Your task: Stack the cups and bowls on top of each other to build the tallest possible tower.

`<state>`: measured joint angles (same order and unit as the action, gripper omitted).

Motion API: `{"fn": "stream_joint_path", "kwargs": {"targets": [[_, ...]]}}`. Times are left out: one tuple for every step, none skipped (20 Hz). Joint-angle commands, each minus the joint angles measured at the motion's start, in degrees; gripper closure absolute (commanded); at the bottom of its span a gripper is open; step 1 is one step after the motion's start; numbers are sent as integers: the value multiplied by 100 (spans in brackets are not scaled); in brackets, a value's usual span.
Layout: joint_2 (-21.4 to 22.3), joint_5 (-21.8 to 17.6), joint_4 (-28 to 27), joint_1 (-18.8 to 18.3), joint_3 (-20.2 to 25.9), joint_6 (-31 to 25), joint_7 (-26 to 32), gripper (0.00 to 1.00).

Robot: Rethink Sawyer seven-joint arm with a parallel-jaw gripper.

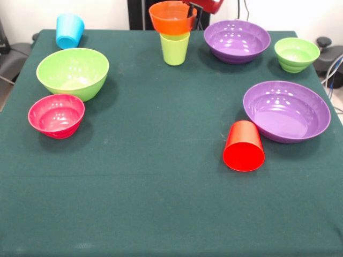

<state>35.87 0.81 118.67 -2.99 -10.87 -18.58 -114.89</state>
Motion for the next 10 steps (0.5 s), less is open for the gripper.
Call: {"fn": "stream_joint_path", "kwargs": {"targets": [[-258, -41, -187, -2, 386, 256, -654, 100], [-319, -29, -196, 2, 397, 346, -686, 100], [-366, -21, -202, 8, 405, 418, -715, 100], [-449, -8, -253, 22, 400, 504, -749, 100], [-489, -3, -274, 23, 406, 547, -761, 100], [-512, 1, -301, 17, 410, 560, -759, 100], [-526, 5, -312, 19, 412, 576, -764, 100], [-575, 18, -330, 34, 421, 613, -785, 100], [-586, 27, -333, 44, 435, 628, -795, 100], [-596, 36, -336, 54, 448, 644, -806, 100]]}}
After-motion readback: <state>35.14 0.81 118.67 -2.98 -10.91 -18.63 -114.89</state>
